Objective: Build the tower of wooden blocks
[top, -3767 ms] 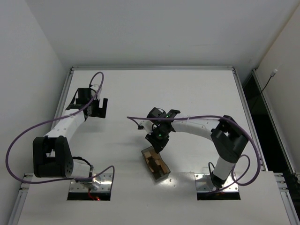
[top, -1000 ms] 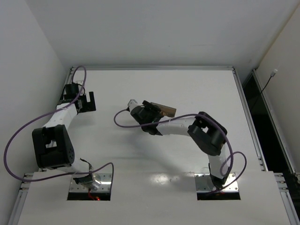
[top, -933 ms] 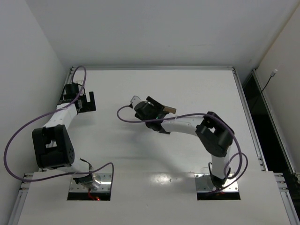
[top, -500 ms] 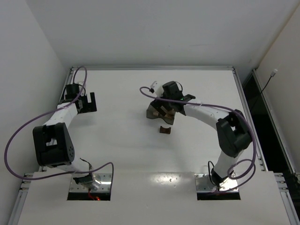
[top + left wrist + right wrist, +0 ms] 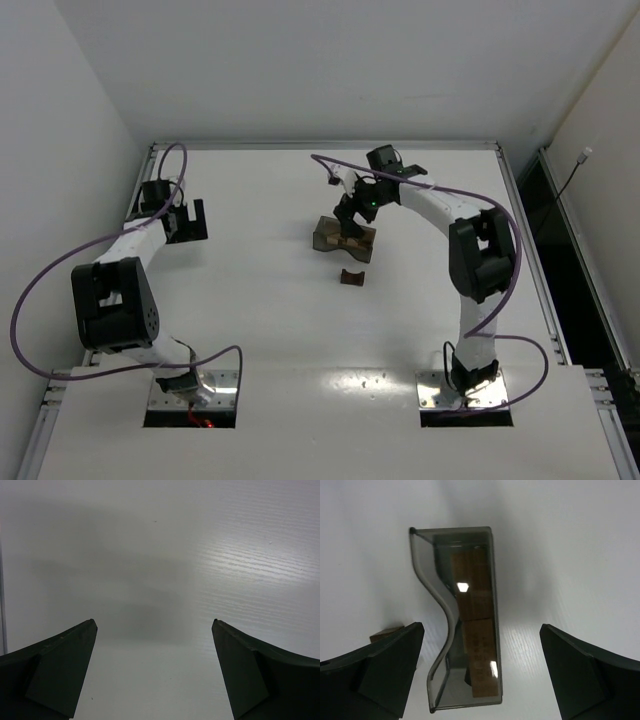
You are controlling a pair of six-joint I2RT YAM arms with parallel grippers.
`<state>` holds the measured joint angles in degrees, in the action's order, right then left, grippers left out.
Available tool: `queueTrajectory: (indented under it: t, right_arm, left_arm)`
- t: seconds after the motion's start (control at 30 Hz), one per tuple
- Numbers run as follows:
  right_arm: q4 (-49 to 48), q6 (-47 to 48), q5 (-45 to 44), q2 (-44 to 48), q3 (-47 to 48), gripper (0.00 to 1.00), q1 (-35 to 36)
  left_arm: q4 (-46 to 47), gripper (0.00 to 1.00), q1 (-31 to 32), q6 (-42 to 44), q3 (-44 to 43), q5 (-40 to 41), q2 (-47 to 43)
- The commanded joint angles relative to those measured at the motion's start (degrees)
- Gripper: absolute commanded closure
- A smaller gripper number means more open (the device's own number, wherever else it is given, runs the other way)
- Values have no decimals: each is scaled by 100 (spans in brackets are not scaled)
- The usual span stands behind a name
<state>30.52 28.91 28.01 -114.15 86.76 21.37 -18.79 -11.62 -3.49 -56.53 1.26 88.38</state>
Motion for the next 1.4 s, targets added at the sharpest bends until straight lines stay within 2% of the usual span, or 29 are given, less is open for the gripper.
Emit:
queueTrajectory:
  t: [0.0, 0.3, 0.6, 0.73, 0.83, 0.87, 0.9, 0.97, 1.03, 1.13, 1.17, 1.23, 1.3, 1.37]
  right_arm:
    - [823, 607, 1127, -108, 394, 0, -45]
    - [1228, 871, 1145, -239, 395, 3, -45]
    - [789, 634, 803, -625, 560, 9, -97]
    - [788, 529, 680, -749, 755, 22, -97]
    - [788, 467, 680, -749, 807, 45, -97]
    - [788, 467, 680, -749, 859, 61, -97]
    - [841, 467, 680, -749, 860, 67, -97]
    - [893, 467, 732, -749, 860, 71, -97]
    - [894, 467, 794, -670, 755, 71, -97]
    - [947, 467, 846, -451, 702, 61, -97]
    - [947, 467, 846, -450, 702, 63, -97]
    - [947, 414, 846, -450, 702, 75, -97]
    - [947, 414, 794, -450, 763, 100, -97]
    - [947, 362, 732, -390, 763, 100, -97]
  left_arm:
    - [103, 1, -69, -12, -209, -20, 65]
    - [51, 1, -69, -64, -314, -82, 249]
    - [50, 1, -69, -64, -367, -82, 250]
    - [50, 1, -69, -64, -367, -82, 250]
    - [50, 1, -69, -64, -314, -82, 302]
    - [50, 1, -69, -64, -314, -82, 303]
    - [50, 1, -69, -64, -314, -82, 303]
    - [50, 1, -69, -64, -314, -82, 303]
    - [50, 1, -69, -64, -314, -134, 364]
    - [50, 1, -69, -64, -314, -134, 364]
    - [50, 1, -69, -64, -314, -134, 417]
    - [50, 1, -69, -64, -314, -187, 417]
    - [50, 1, -69, -117, -314, -187, 417]
    - [50, 1, -69, -117, -314, -187, 417]
